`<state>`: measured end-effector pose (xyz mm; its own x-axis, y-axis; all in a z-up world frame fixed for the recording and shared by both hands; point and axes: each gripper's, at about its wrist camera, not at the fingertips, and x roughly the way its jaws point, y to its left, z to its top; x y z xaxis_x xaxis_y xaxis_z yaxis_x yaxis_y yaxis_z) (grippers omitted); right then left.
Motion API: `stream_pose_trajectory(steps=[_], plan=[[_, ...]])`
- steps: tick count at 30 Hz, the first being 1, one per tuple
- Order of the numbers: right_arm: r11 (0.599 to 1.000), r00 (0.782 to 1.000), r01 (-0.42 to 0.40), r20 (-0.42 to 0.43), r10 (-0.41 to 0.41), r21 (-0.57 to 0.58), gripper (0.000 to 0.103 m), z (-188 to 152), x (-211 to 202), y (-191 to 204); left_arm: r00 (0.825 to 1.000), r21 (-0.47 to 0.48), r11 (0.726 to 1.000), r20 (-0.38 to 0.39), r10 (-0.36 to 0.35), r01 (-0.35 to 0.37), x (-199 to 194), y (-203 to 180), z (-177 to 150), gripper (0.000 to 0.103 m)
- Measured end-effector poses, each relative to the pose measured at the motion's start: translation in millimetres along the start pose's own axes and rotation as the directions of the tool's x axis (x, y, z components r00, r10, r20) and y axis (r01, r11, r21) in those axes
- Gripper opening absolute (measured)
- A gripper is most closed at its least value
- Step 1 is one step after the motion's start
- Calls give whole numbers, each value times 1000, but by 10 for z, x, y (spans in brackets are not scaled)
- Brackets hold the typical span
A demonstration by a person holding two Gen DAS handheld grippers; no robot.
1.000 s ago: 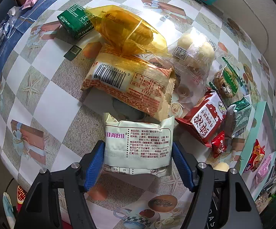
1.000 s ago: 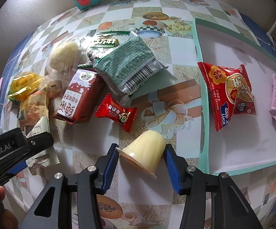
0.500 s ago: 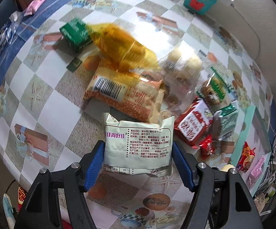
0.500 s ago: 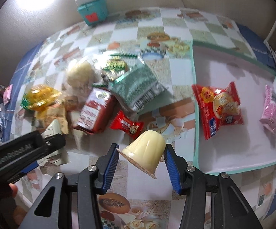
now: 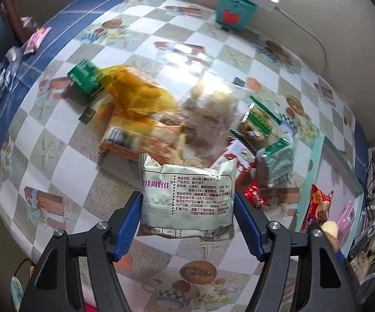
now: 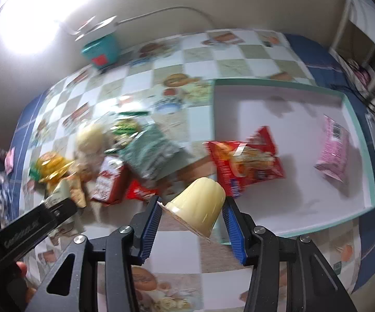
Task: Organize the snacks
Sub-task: 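Carry the jelly cup over the tray while the left tool carries the white packet there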
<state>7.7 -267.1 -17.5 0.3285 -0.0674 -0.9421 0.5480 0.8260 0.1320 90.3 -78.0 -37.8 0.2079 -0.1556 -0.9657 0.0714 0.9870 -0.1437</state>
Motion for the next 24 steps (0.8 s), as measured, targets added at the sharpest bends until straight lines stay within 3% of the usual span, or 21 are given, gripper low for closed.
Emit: stream_pose_trajectory(steps=[10,17,24], plan=[[976,997,65,19,-71,206,51,65,-114,-894,998,170,985,36,-43,36,-47,-696,-146,72],[942,993,106,19,-118,317,51,60,-172,-1406,993,345,932,0,-119,112,10,-1322,-391,72],[902,989,136,-7,-146,410,51,30,-122,-1821,992,445,886,-45,-119,126,218,-1693,-642,72]])
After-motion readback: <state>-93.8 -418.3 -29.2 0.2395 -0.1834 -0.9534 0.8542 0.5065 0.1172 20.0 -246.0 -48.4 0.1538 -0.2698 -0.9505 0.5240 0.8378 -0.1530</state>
